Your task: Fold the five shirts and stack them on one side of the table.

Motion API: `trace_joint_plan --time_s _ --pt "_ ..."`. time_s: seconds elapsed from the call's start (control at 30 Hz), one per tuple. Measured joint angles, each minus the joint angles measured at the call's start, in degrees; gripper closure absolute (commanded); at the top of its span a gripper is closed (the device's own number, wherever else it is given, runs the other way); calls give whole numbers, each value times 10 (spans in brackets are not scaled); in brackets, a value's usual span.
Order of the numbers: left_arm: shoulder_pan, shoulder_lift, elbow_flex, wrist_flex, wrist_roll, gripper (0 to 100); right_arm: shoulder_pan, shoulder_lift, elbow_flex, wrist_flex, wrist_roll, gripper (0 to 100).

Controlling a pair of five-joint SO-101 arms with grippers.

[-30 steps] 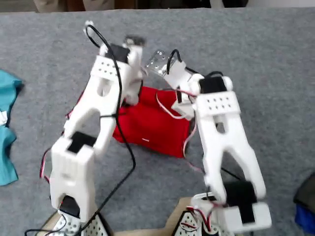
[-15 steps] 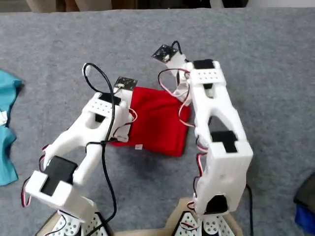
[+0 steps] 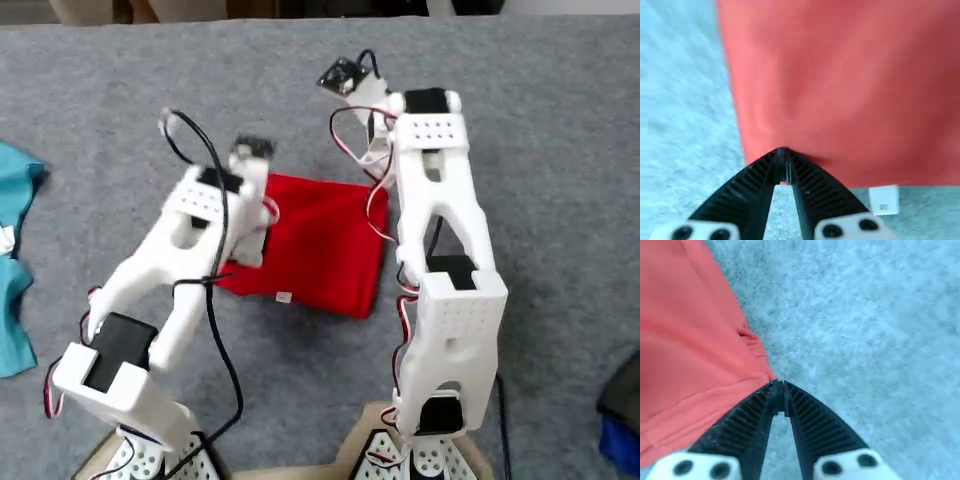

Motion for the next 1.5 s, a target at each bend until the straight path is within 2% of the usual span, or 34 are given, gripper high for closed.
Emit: trace_joint_plan --time_s 0.2,0.33,0.47,0.57,0.7,0.93,1.07,1.2,1.33,1.5 --pt "-31 1 -174 25 0 981 -12 -72 -59 98 0 993" --pt "-40 25 -199 -23 0 981 -17 -119 -60 162 -11 993" --pt "-41 98 -204 -90 0 981 -17 -153 -33 175 -47 993" --pt "-41 164 -222 -127 0 981 -33 -177 46 147 -67 993" --pt "-45 251 -268 -130 0 981 -76 -247 212 76 -84 993" --pt "-56 368 -392 -80 0 981 -120 -439 559 -100 -91 993" --pt "-56 415 -467 -45 1 981 -120 -458 691 -178 -91 992" --pt "-56 451 -533 -13 1 981 -105 -419 719 -214 -91 992" --pt "-63 476 -586 16 1 981 -73 -353 711 -218 -80 992" --pt "-80 487 -641 50 1 981 -47 -338 680 -204 -66 992"
